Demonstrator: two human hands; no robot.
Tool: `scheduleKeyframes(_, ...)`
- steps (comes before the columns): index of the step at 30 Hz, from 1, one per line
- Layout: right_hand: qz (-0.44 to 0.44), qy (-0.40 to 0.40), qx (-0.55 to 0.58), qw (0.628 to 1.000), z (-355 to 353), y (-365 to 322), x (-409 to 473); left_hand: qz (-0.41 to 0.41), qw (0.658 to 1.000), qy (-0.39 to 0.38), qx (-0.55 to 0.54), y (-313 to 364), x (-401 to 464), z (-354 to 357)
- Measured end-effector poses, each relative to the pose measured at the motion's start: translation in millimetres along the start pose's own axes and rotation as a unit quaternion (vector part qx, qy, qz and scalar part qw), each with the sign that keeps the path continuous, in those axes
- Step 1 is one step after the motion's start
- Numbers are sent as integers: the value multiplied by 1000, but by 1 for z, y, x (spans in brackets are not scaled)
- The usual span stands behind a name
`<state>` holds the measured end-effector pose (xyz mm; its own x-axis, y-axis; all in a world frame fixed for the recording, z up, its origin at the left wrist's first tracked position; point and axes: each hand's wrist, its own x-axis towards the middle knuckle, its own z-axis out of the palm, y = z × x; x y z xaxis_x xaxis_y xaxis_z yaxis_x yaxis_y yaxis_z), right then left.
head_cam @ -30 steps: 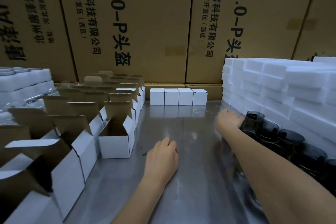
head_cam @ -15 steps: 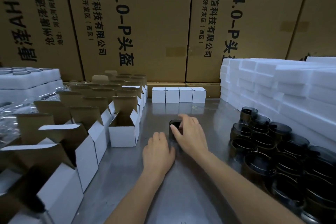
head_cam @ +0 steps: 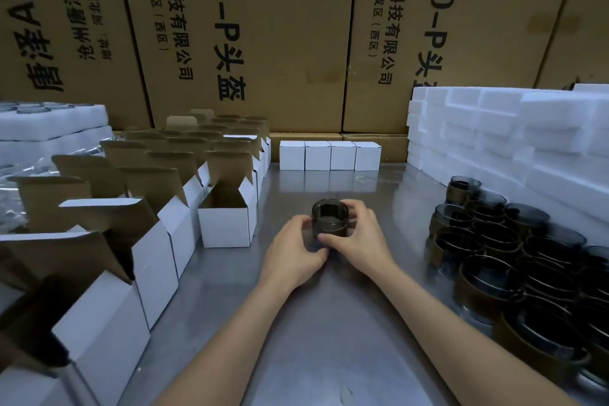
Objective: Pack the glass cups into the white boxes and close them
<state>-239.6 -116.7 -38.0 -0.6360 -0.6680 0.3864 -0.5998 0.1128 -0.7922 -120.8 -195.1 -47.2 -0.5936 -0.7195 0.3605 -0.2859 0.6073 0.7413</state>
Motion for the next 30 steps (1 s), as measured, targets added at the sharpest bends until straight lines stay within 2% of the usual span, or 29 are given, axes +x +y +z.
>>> scheduleKeyframes(5, -59, 32, 60, 996, -3, -6, -2, 39, 998, 5, -41, -1, 3, 2)
scheduleKeyframes(10, -115, 24, 31, 993, -2, -9, -5, 65, 997, 4, -38, -1, 3, 1)
scheduleKeyframes(19, -132, 4, 36, 991, -3, -8, -5, 85, 996, 8, -41, -2, 4, 2)
scheduleKeyframes(24, -50, -20, 141, 988, -6, -10, -5, 71, 995, 12, -66, -3, 5, 0)
scheduleKeyframes(27, 66, -29, 266, 961, -9, -15, -3, 88, 993, 20, -78, 0, 3, -1)
scheduleKeyframes(30, 172, -49, 324, 929, -11, -20, 1, 131, 988, 36, -71, 4, 1, -1)
